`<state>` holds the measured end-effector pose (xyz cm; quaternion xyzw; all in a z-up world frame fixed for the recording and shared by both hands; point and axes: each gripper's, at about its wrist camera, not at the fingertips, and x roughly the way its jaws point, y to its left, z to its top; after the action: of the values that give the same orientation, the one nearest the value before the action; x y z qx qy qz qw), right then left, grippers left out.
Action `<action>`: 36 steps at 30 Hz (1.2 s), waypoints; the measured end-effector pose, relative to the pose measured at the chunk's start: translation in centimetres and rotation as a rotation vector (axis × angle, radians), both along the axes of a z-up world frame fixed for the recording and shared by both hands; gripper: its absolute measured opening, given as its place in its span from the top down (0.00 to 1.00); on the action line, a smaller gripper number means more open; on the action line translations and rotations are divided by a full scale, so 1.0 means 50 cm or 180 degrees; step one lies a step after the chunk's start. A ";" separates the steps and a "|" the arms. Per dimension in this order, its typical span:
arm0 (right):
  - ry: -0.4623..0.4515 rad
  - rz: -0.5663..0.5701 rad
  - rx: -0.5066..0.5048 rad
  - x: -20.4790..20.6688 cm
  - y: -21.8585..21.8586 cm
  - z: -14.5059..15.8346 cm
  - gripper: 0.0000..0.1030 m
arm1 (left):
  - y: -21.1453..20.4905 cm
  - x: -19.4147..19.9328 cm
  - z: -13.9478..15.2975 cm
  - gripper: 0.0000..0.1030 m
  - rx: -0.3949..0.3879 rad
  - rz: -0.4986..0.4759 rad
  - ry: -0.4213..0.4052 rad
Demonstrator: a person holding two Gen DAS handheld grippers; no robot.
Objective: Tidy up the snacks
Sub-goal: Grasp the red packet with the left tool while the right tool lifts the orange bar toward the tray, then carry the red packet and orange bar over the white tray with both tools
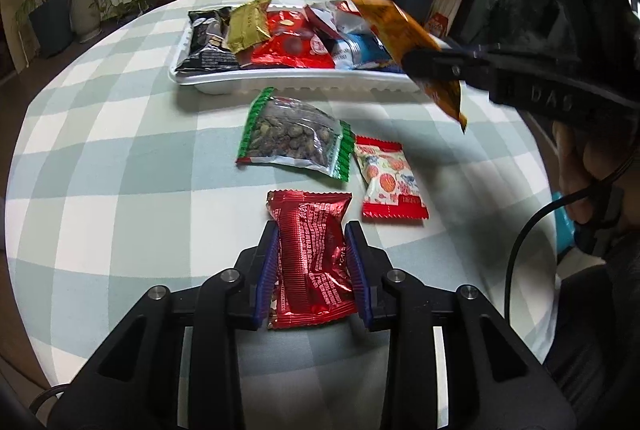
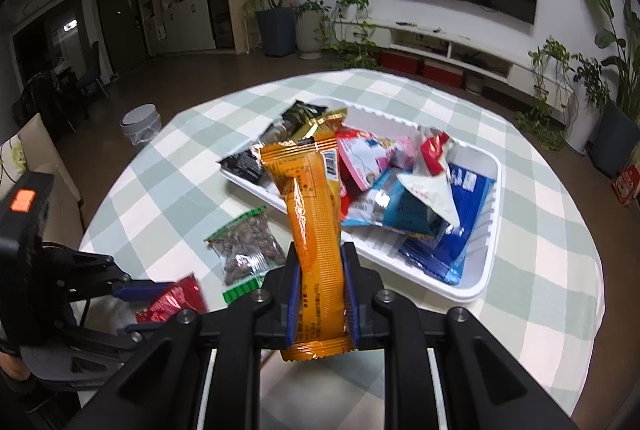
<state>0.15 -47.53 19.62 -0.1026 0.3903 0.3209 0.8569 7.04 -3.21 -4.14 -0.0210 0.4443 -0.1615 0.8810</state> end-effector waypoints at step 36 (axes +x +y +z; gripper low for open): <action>0.0163 -0.1117 0.0234 0.285 0.058 0.025 0.80 | 0.061 0.461 0.147 0.71 -0.0322 0.0140 -0.0394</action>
<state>14.41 -44.64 20.86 0.0067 0.4118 0.1831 0.8927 30.07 -0.15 3.21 -0.0652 0.3796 -0.1653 0.9079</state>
